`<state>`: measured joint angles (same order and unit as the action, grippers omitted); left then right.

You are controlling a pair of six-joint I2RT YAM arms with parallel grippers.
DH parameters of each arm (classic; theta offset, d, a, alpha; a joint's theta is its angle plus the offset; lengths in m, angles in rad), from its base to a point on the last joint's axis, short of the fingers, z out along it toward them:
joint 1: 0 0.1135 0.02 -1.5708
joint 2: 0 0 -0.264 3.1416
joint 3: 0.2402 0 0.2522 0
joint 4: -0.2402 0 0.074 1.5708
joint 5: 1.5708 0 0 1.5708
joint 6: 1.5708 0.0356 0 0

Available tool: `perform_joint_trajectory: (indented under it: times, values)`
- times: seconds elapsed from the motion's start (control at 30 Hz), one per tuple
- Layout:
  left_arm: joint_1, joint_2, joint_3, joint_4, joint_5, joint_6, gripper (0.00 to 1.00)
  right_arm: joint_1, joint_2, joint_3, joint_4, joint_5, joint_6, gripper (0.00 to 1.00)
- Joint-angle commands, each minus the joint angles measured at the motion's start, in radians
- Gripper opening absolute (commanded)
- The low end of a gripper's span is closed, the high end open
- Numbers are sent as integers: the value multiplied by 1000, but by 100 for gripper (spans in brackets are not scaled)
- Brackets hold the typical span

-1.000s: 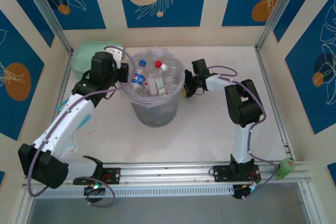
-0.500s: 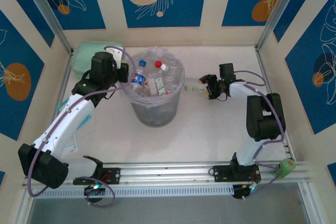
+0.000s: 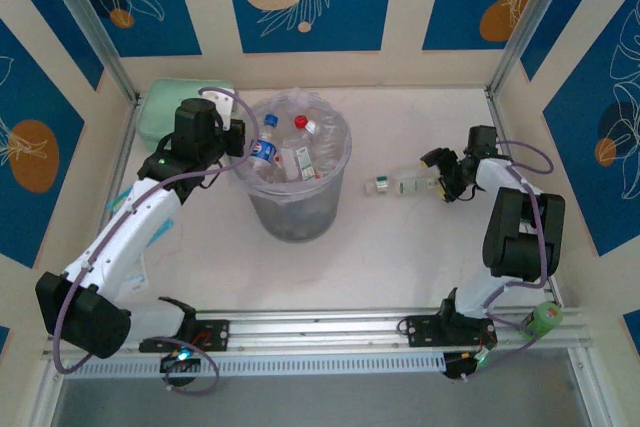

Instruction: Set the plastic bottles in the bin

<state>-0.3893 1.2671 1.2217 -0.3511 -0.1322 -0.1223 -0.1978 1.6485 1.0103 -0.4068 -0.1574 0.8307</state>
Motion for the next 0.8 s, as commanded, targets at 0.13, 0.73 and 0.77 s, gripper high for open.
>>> perform_joint_trajectory:
  times: [0.13,0.73,0.77]
  values:
    - [-6,22,-32,-95,11,3,0,-2,-114,16,-181,-26,-37,99]
    - [-11,8,-28,-98,8,10,0,94,11,24,-87,-46,29,90]
    - [-12,9,-28,-97,9,9,0,99,12,27,-83,-41,27,88]
